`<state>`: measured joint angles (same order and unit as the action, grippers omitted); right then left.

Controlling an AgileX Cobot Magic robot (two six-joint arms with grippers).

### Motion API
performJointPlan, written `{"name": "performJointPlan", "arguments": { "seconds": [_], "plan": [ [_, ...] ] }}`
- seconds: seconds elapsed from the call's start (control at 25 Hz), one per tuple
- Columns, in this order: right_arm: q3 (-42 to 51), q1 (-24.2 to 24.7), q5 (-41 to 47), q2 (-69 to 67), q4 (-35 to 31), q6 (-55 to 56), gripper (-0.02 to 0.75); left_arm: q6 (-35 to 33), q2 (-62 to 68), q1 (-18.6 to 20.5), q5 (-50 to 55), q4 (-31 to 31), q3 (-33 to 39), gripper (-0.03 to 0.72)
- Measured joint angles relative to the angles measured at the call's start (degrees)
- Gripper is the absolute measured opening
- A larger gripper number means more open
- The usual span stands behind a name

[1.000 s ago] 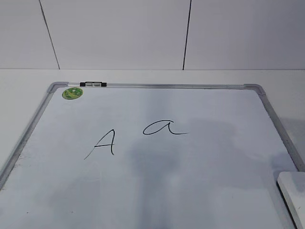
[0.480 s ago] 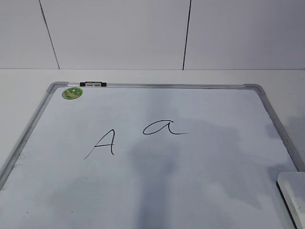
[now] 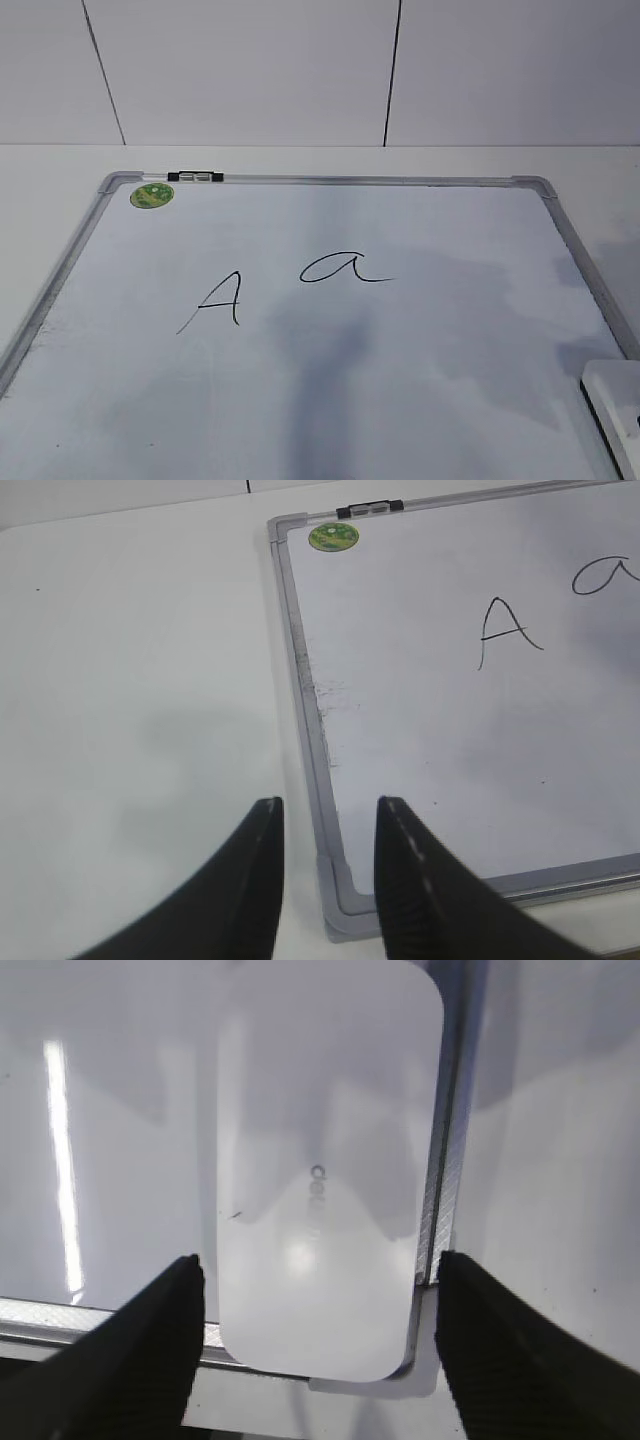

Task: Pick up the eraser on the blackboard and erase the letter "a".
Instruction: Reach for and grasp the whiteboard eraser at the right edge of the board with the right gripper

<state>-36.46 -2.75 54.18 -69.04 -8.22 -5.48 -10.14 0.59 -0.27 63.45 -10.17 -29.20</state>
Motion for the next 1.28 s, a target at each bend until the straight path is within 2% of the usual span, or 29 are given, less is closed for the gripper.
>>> {"name": "performJointPlan", "arguments": {
  "seconds": [0.44,0.76,0.92,1.04,1.2,1.28],
  "plan": [
    [0.00,0.00,-0.72,-0.13,1.25,0.00,0.573,0.00,0.00,0.00,0.00,-2.26,0.00,0.235],
    [0.00,-5.57,-1.32,-0.13,4.41,6.07,0.573,0.00,0.00,0.00,0.00,-2.40,0.00,0.246],
    [0.00,-6.21,-1.47,-0.13,5.89,8.47,0.573,0.00,0.00,0.00,0.00,-2.40,0.00,0.258],
    [0.00,-6.29,-1.47,-0.13,6.09,8.82,0.589,0.00,0.00,0.00,0.00,-2.54,0.00,0.334],
    [0.00,-6.29,-1.47,-0.13,6.22,8.82,0.613,0.00,0.93,0.00,-0.12,-3.10,0.00,0.516],
    [0.00,-6.29,-1.47,-0.13,6.22,8.82,0.615,0.00,3.39,0.00,-0.12,-4.16,-0.59,0.573]
  ]
}}
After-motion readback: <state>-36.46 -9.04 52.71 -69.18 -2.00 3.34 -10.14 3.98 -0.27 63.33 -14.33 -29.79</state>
